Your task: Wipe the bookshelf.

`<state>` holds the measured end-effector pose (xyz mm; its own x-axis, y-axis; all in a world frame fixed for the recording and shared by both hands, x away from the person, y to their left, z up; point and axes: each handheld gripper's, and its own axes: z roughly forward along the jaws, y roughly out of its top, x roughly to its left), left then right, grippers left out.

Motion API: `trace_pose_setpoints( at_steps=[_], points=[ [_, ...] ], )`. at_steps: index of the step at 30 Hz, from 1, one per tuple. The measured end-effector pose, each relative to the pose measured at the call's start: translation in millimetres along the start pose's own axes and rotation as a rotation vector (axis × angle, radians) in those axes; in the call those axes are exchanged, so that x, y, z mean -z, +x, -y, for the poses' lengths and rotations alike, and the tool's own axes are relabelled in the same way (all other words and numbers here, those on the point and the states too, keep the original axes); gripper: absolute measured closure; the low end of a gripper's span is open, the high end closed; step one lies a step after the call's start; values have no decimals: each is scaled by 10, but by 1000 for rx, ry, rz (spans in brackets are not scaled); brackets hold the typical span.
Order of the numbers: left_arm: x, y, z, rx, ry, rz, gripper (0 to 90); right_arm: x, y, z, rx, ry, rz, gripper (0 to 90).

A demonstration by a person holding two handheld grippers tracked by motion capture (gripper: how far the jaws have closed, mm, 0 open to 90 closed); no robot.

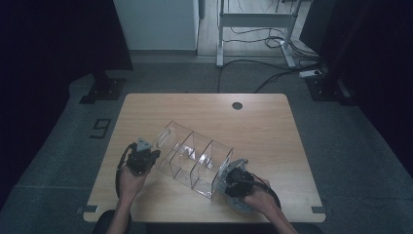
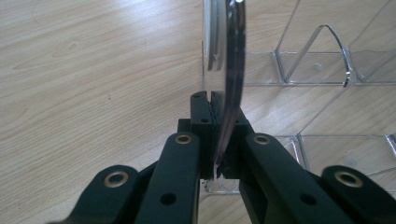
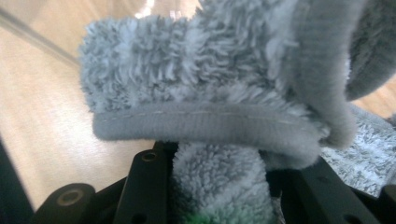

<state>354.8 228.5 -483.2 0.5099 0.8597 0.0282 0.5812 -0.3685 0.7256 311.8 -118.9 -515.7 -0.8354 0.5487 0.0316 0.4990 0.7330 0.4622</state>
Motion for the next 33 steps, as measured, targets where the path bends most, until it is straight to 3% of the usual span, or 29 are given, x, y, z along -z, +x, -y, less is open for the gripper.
trace_pose_setpoints(
  at_steps=[16,23,33],
  points=[
    [12,-28,4,7,7,-18,871,6,283,-1,57,12,-54,627],
    [16,-4,12,8,2,0,869,50,264,1,48,15,-52,654],
    [20,14,17,5,1,12,869,257,137,28,19,-24,-15,657]
  ],
)
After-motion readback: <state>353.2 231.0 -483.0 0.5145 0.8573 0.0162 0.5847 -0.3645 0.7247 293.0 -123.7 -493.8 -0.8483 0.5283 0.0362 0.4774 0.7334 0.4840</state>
